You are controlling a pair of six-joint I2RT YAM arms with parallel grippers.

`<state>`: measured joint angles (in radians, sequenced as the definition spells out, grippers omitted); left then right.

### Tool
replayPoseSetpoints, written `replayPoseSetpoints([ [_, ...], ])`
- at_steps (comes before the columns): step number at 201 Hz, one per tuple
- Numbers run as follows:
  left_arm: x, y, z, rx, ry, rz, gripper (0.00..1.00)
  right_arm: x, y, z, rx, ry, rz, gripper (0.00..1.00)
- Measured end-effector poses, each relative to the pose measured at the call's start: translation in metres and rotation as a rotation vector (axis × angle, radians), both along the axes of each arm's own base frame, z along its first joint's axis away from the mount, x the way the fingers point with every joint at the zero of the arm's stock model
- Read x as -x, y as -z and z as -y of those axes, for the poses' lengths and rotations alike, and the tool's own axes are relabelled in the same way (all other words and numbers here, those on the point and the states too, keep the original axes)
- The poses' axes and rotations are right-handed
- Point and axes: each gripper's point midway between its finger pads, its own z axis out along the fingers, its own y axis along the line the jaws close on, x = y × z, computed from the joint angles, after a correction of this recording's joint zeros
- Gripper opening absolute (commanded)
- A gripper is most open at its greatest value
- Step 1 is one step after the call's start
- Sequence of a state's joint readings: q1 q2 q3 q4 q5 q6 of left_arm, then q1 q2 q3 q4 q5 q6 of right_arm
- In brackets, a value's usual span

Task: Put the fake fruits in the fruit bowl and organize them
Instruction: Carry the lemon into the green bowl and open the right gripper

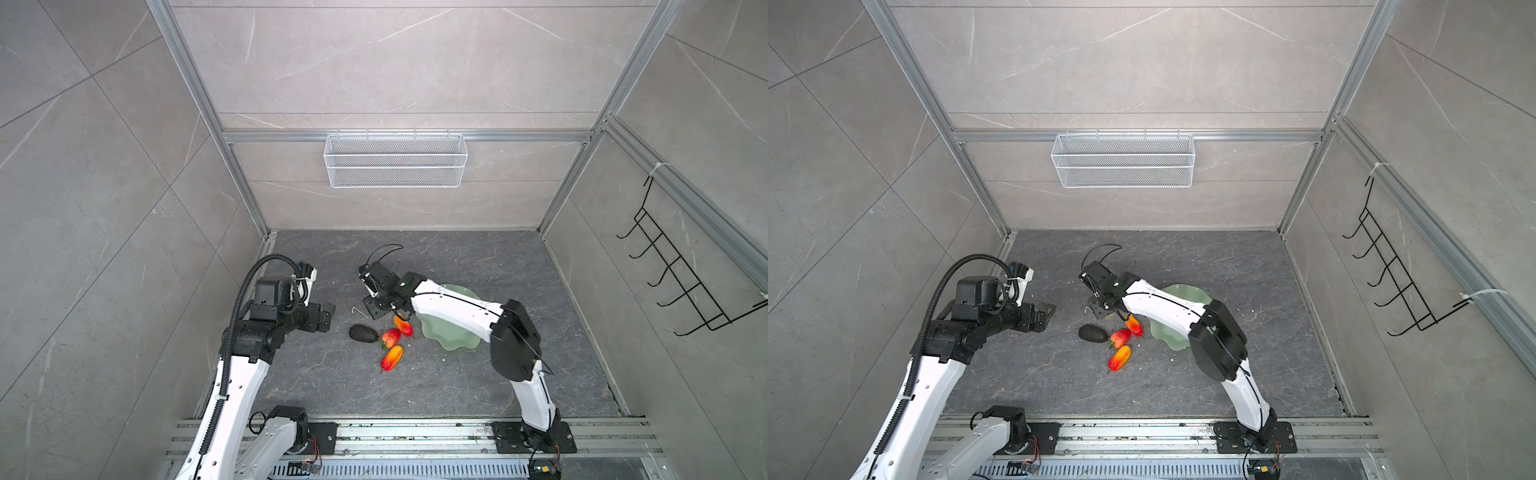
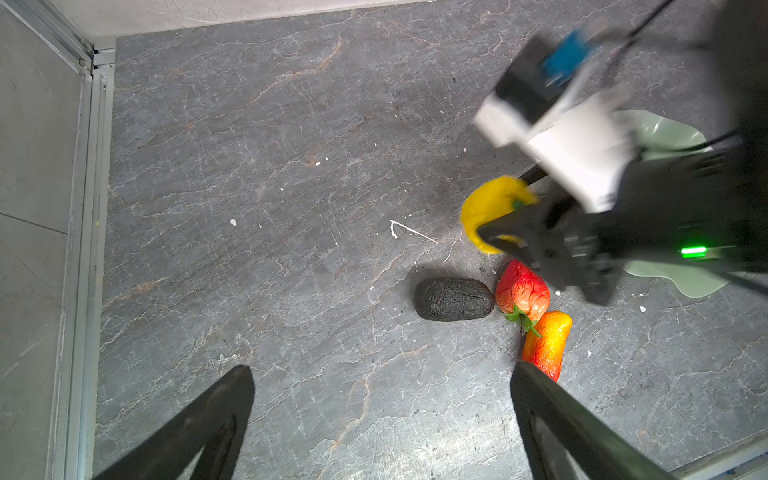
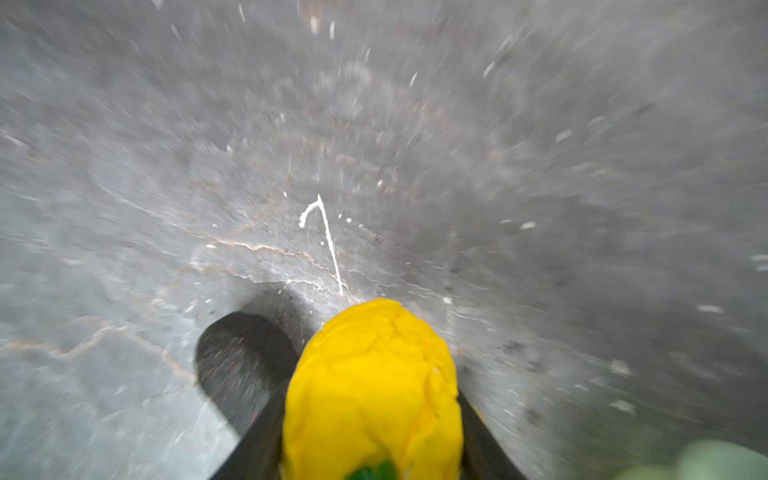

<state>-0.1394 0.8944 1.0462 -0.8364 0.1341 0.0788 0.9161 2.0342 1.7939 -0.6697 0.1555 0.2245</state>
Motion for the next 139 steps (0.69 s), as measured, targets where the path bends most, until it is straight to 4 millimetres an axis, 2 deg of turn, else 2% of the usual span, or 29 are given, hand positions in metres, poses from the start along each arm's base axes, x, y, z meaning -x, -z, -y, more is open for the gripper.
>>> replayPoseSetpoints([
  [15,0.0,0.0,0.0,0.0,0.0,0.0,1.0,0.002,-0.042,0.027,-0.041,0.027,0.057,0.45],
  [31,0.0,0.0,0.0,0.0,0.0,0.0,1.0,0.001,-0.079,0.075,-0.073,0.098,0.118,0.46],
  [40,0.0,0.0,0.0,0.0,0.0,0.0,1.0,0.001,-0.091,0.104,-0.08,0.145,0.141,0.45],
  [53,0.0,0.0,0.0,0.0,0.0,0.0,1.0,0.001,-0.096,0.145,-0.075,0.218,0.162,0.45],
  [65,0.0,0.0,0.0,0.0,0.0,0.0,1.0,0.005,-0.086,0.179,-0.047,0.279,0.154,0.46],
  [75,0.0,0.0,0.0,0.0,0.0,0.0,1.0,0.009,-0.076,0.196,-0.033,0.313,0.139,0.45],
  [86,0.0,0.0,0.0,0.0,0.0,0.0,1.0,0.016,-0.053,0.214,0.002,0.345,0.101,0.45],
  [114,0.0,0.001,0.0,0.0,0.0,-0.002,1.0,0.031,0.004,0.234,0.075,0.379,-0.005,0.45],
  [139,0.0,0.001,0.0,-0.001,0.0,-0.004,1.0,0.027,0.038,0.239,0.099,0.404,-0.061,0.45],
])
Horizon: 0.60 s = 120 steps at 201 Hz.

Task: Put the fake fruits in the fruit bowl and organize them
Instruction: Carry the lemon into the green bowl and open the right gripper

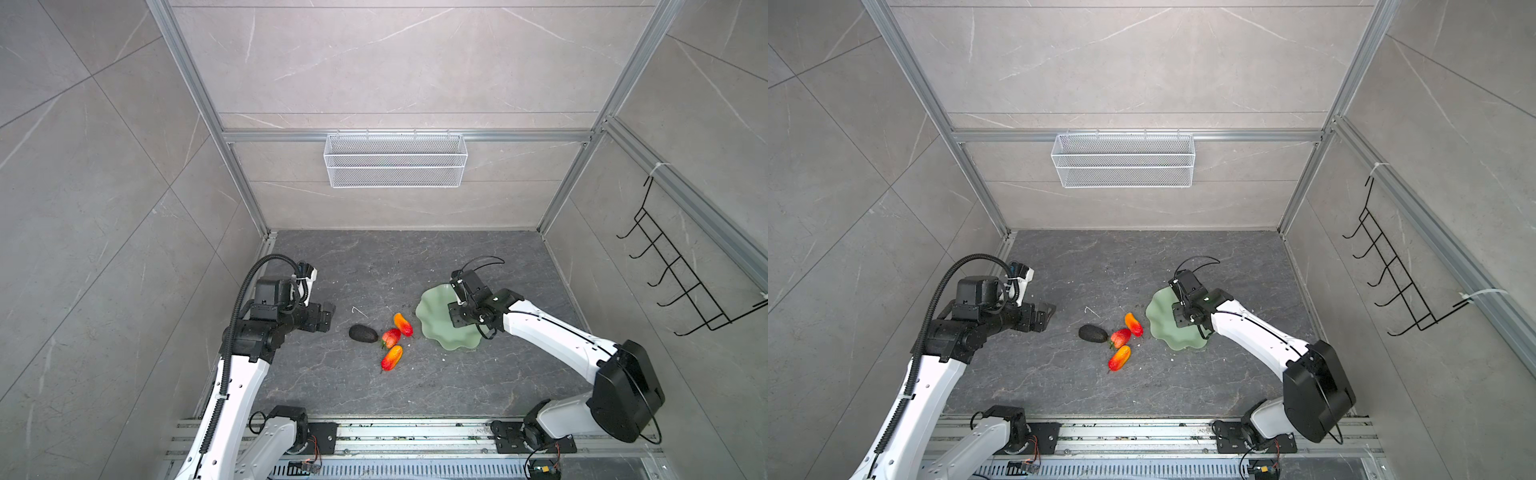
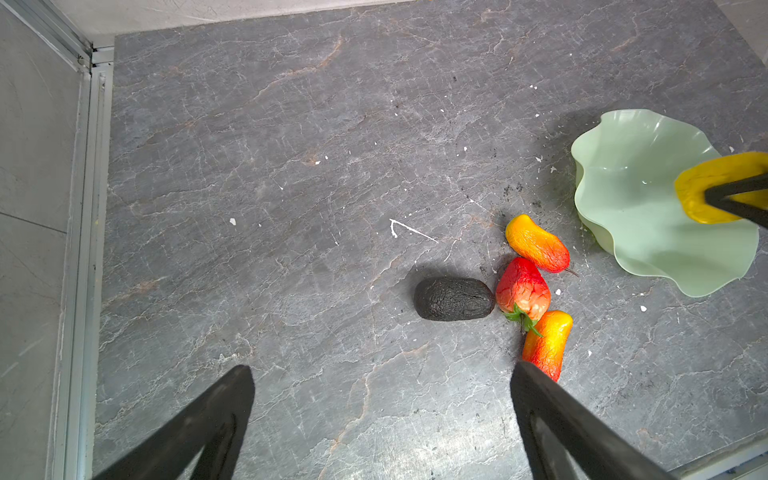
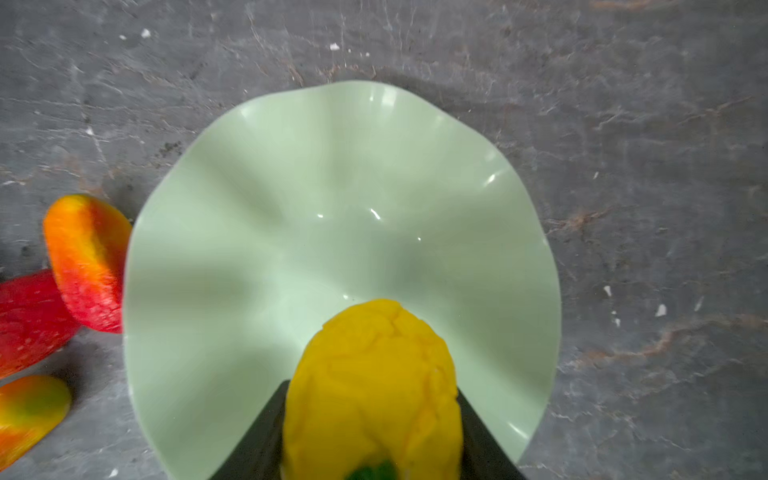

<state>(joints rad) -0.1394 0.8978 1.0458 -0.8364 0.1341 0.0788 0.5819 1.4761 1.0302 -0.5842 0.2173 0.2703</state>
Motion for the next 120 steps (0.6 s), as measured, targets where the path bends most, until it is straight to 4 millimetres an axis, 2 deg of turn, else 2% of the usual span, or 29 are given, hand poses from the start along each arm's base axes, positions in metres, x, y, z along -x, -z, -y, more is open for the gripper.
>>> replayPoseSetpoints([
  [26,0.0,0.0,0.0,0.0,0.0,0.0,1.0,-0.015,0.023,-0.004,-0.014,0.019,-0.02,0.45],
  [74,0.0,0.0,0.0,0.001,0.001,0.0,1.0,-0.035,0.052,-0.003,-0.038,0.05,-0.044,0.46],
  [120,0.0,0.0,0.0,0.001,0.001,-0.001,1.0,-0.042,0.056,-0.004,-0.05,0.055,-0.036,0.56],
])
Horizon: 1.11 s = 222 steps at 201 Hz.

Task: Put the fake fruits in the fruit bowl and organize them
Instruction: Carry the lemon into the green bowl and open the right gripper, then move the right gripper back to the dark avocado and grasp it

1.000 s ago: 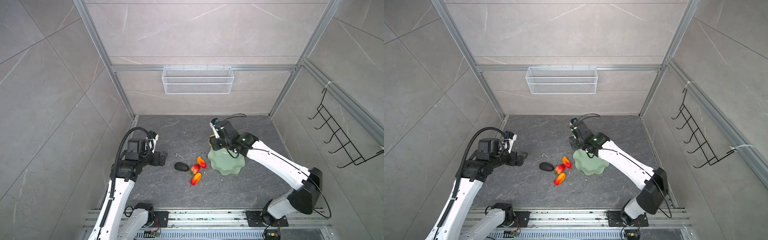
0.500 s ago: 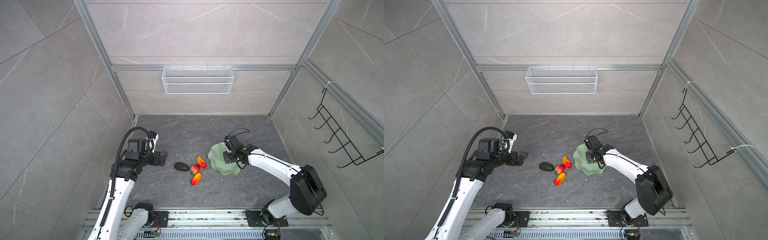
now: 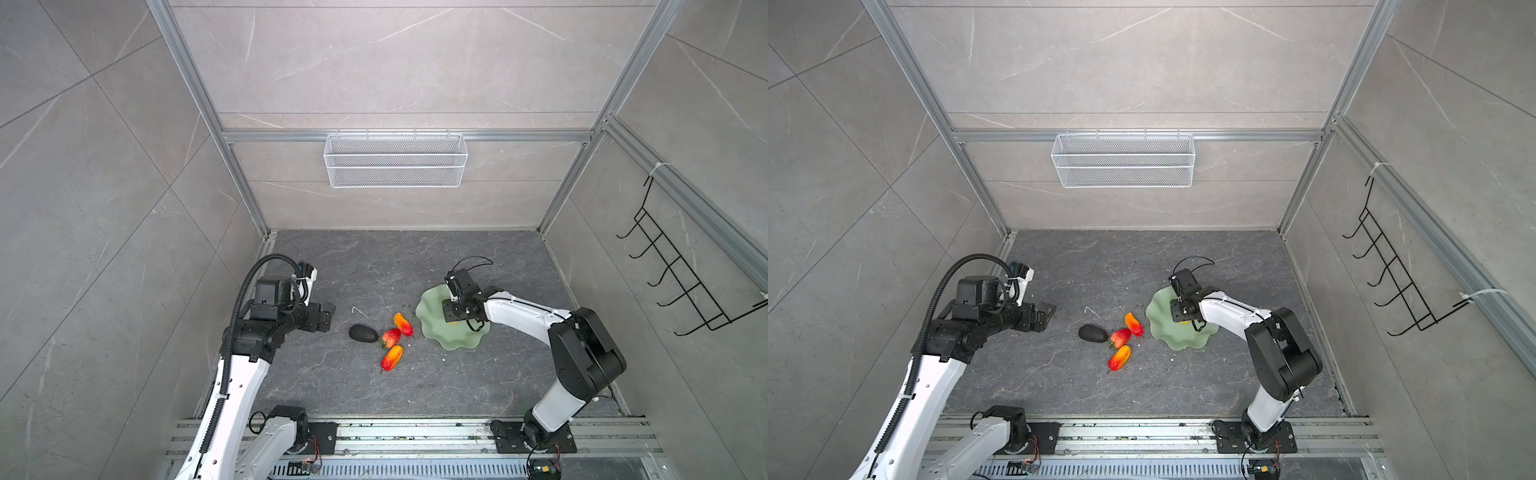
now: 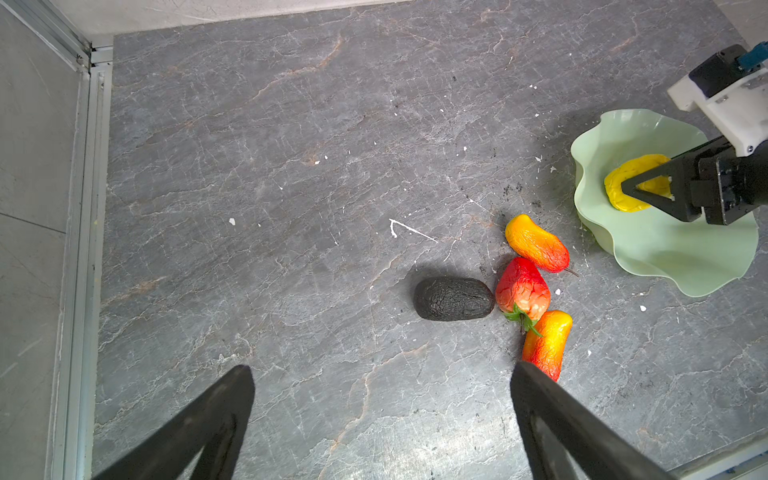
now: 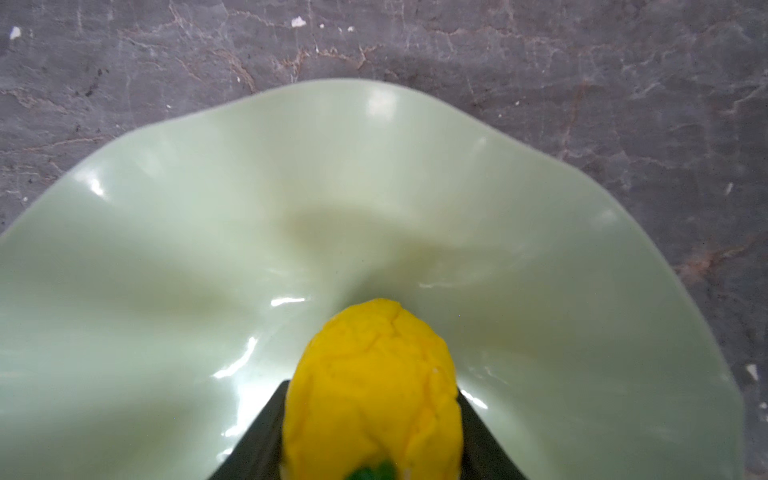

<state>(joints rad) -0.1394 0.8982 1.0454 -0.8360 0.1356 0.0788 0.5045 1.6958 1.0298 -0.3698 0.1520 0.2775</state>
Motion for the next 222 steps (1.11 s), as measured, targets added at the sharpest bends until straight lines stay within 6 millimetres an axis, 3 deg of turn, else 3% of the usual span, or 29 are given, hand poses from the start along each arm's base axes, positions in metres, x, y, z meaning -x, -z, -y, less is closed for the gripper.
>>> replayPoseSetpoints([
  [23,0.0,0.0,0.0,0.0,0.0,-0.001,1.0,-0.001,-0.001,0.0,-0.003,0.003,0.004,0.67],
  [43,0.0,0.0,0.0,0.0,0.0,-0.001,1.0,-0.001,-0.003,0.0,0.002,-0.003,0.002,0.85],
  [68,0.0,0.0,0.0,0.0,0.0,0.0,1.0,-0.002,-0.019,0.0,0.005,-0.021,0.015,1.0],
  [88,0.0,0.0,0.0,0.001,0.001,0.0,1.0,-0.003,-0.054,-0.002,-0.014,-0.04,0.067,1.0],
  [105,0.0,0.0,0.0,0.001,0.001,0.001,1.0,-0.003,-0.096,-0.012,-0.053,-0.078,0.138,1.0],
  [121,0.0,0.0,0.0,0.001,0.001,0.002,1.0,0.003,-0.129,-0.038,-0.104,-0.15,0.195,1.0],
  [134,0.0,0.0,0.0,0.001,0.001,0.002,1.0,0.016,-0.141,-0.068,-0.146,-0.234,0.212,1.0],
  [154,0.0,0.0,0.0,0.001,0.001,0.002,1.0,0.046,-0.131,-0.12,-0.178,-0.38,0.179,1.0],
  [182,0.0,0.0,0.0,0.001,0.001,0.002,1.0,0.083,-0.088,-0.189,-0.162,-0.57,0.074,1.0],
  [222,0.0,0.0,0.0,0.001,0.001,0.002,1.0,0.089,-0.053,-0.254,-0.156,-0.706,0.02,1.0],
])
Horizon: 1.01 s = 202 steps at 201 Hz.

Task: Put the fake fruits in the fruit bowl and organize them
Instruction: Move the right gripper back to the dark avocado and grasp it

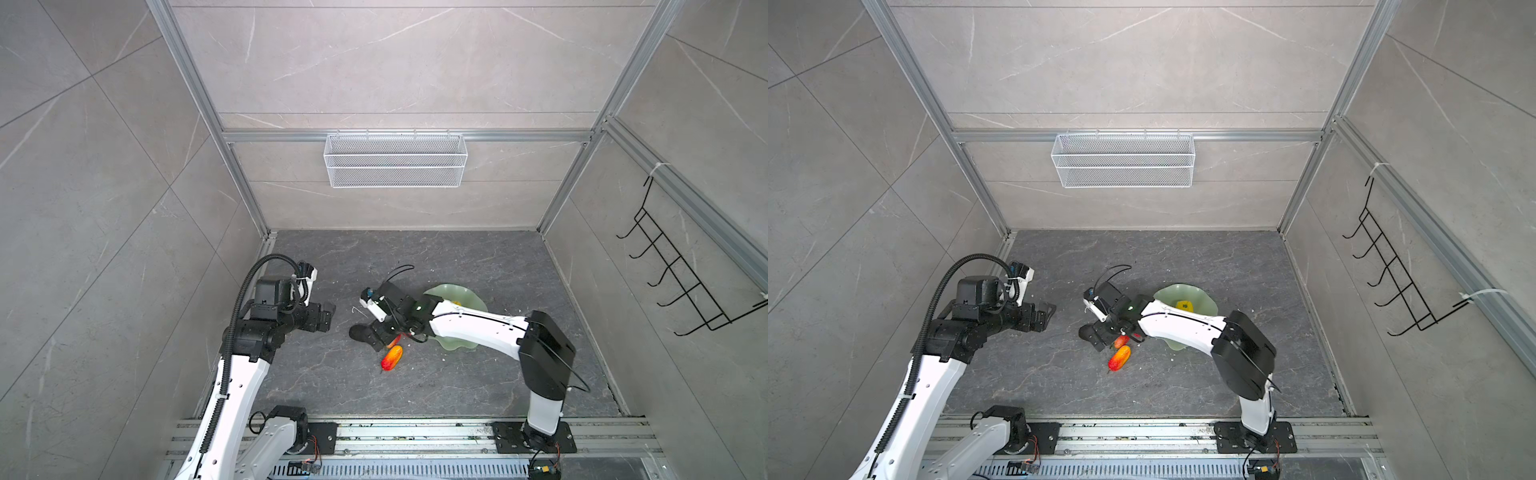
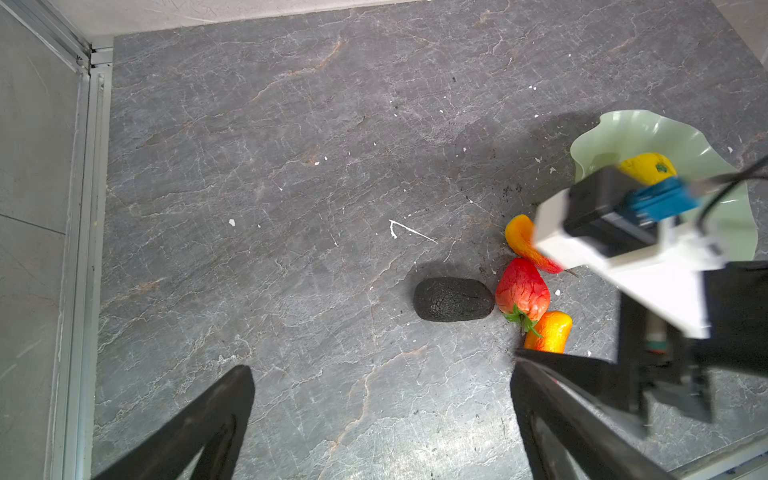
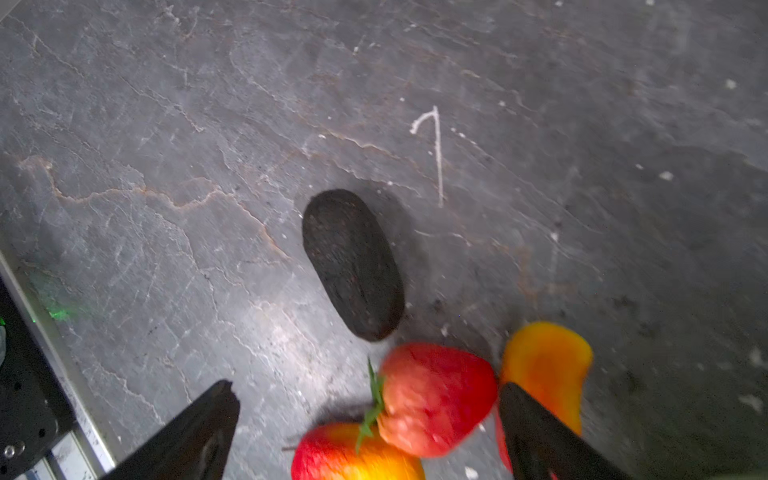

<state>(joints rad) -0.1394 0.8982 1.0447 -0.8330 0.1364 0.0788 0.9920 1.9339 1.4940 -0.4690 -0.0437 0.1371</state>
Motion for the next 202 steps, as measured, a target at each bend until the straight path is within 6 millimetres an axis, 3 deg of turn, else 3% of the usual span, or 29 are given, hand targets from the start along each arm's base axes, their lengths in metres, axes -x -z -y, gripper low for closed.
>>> replayPoseSetpoints([
  [31,0.0,-0.001,0.0,-0.001,-0.001,0.004,1.0,-0.013,0.013,-0.034,-0.016,-0.036,-0.006,0.95],
  [53,0.001,-0.003,-0.001,0.0,-0.001,0.011,1.0,-0.02,0.031,-0.046,-0.002,-0.043,-0.016,0.89],
  [92,0.002,-0.004,-0.001,0.0,-0.002,0.018,1.0,-0.018,0.059,-0.045,0.044,-0.048,-0.053,0.73],
  [123,0.002,-0.004,-0.001,0.0,-0.002,0.018,1.0,-0.019,0.058,-0.046,0.044,-0.05,-0.051,0.51],
  [202,0.002,-0.003,-0.001,0.0,-0.002,0.017,1.0,-0.019,0.054,-0.043,0.054,-0.046,-0.048,0.24],
])
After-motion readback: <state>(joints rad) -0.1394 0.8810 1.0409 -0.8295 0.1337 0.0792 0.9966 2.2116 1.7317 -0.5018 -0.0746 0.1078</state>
